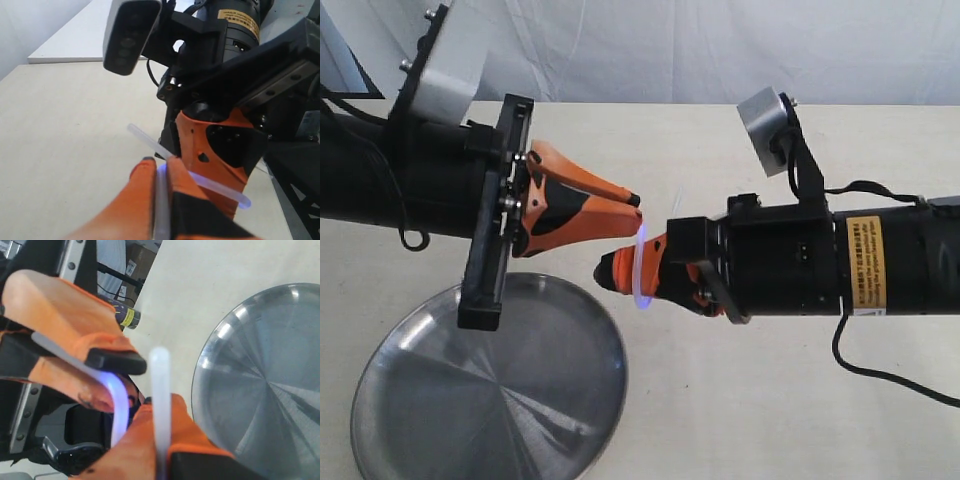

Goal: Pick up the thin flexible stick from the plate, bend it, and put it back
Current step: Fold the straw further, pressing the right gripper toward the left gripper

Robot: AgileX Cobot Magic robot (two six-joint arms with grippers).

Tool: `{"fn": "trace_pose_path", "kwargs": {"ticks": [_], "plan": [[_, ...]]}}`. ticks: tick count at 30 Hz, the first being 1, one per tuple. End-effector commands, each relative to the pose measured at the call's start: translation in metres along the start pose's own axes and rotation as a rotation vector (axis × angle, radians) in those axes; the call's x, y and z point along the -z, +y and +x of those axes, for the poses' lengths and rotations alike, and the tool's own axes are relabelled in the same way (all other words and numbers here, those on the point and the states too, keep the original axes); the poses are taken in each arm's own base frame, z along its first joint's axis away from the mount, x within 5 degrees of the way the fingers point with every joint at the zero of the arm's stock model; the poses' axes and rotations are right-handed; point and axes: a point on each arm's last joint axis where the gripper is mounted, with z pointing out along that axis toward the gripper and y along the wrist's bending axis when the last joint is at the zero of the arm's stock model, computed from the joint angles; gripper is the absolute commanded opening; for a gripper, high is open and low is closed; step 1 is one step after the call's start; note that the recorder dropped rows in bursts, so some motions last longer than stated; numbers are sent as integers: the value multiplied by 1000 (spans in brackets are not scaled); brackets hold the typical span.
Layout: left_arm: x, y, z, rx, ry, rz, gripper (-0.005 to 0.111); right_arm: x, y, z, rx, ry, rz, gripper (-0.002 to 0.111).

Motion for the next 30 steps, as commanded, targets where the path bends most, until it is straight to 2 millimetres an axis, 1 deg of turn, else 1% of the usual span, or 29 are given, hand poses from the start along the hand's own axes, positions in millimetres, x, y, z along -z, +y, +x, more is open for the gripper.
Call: {"fn": "trace_pose_path", "kwargs": {"ticks": [1,5,9,17,25,30], "plan": [[-11,8,10,-30,106,-98,0,3,31,11,116,107,-296,-1],[-21,9,19,-17,144,-93,0,4,35,12,124,122,-337,-1],[-26,11,26,10,155,-75,0,5,36,13,125,129,-357,-1],[-28,14,31,19,177,-93,0,7,42,14,180,132,-429,-1],[-27,17,33,17,204,-135,0,8,43,15,219,124,-446,-1],[-25,22,35,26,225,-191,0,8,43,15,219,124,-446,-1]]}}
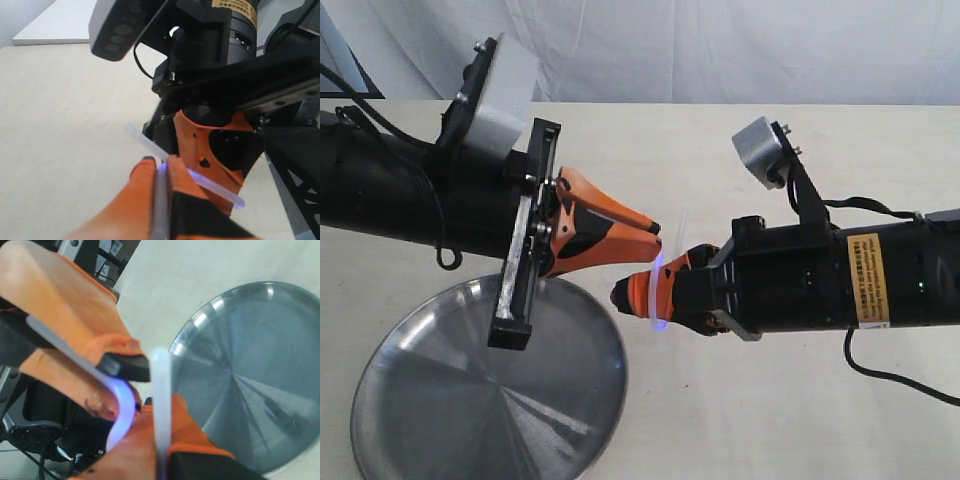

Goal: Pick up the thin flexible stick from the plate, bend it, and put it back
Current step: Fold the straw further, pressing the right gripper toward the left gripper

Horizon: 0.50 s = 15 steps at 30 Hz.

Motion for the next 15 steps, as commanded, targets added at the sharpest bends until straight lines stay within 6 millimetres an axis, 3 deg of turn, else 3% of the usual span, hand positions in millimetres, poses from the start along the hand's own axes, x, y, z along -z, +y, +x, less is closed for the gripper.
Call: {"fn": "trace_pose_path", "kwargs": {"ticks": [1,9,15], "plan": [[-6,24,23,24,157,-223,0,9,55,0,93,42,-480,-1],[-6,26,24,24,170,-243,0,9,55,2,109,65,-475,-1],[-6,26,24,51,169,-249,0,9,52,10,290,116,-466,-1]]}}
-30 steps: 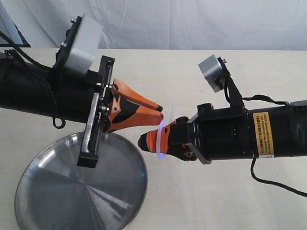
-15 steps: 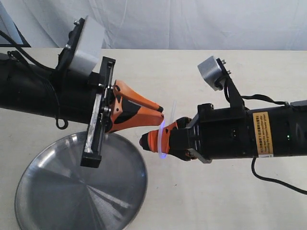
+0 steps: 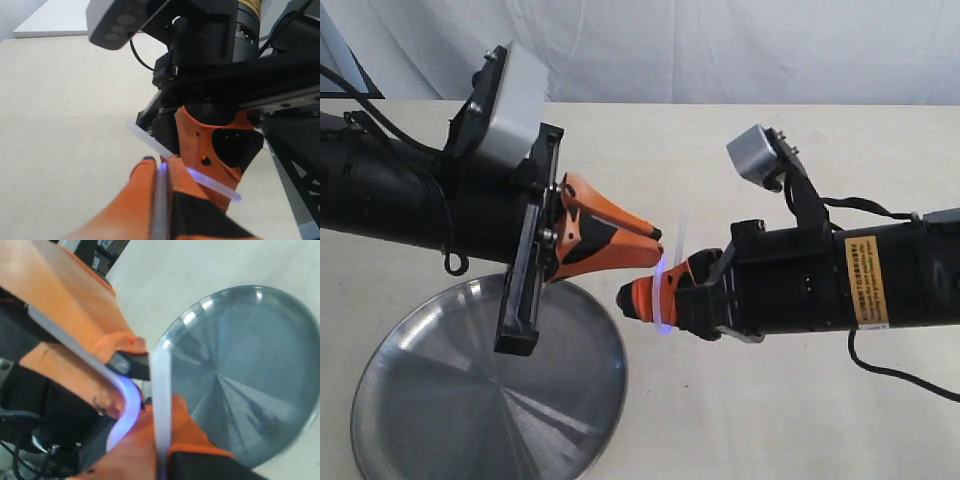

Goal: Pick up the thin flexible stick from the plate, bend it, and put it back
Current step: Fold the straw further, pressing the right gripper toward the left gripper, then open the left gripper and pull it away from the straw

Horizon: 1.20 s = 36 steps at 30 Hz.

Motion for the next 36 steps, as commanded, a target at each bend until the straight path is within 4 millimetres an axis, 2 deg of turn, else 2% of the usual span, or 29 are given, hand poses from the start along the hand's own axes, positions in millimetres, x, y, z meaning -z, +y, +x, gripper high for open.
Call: {"fn": "trace_pose_path", "kwargs": {"ticks": [1,4,9,10,26,36], "plan": [[-4,25,22,61,145,-230,0,11,56,3,232,59,-501,-1],[-5,27,25,65,160,-246,0,11,56,3,325,35,-505,-1],[-13,33,39,130,187,-249,0,11,56,3,609,-48,-509,-1],[-13,34,40,133,188,-249,0,11,57,3,621,-53,-509,-1],[-14,32,37,145,150,-223,0,8,50,-12,527,-171,-384,-1],[-12,35,39,207,167,-273,0,5,43,-17,496,-193,-294,-1]]}}
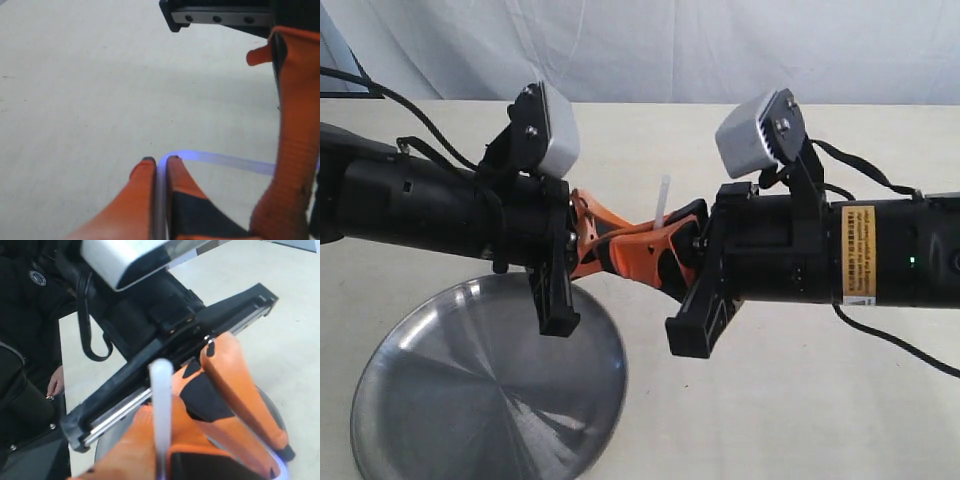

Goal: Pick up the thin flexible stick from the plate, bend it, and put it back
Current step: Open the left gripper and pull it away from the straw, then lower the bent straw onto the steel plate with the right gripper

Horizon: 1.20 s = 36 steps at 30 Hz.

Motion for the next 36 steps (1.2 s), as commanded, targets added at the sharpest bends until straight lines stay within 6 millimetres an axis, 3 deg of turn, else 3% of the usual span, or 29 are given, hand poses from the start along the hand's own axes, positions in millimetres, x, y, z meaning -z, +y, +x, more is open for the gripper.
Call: {"fn": "trace_pose_path", "kwargs": {"ticks": [1,6,14,18,27,29,34,36], "plan": [[2,18,7,74,63,-168,0,5,29,-15,13,-128,-279,-1],[13,26,10,113,131,-286,6,4,28,-14,11,-122,-260,-1],[41,38,10,174,144,-380,56,3,22,-14,-4,-114,-199,-1],[45,41,17,175,210,-412,64,2,16,-14,-36,-118,-131,-1],[58,55,20,210,246,-630,59,1,6,-10,-161,-68,-27,-1],[63,58,16,238,216,-695,47,1,3,-8,-224,-52,8,-1],[79,60,4,273,129,-815,5,-7,-3,-1,-383,-34,2,-1],[84,58,-1,265,105,-838,0,-16,-4,6,-448,-24,-57,-1]]}}
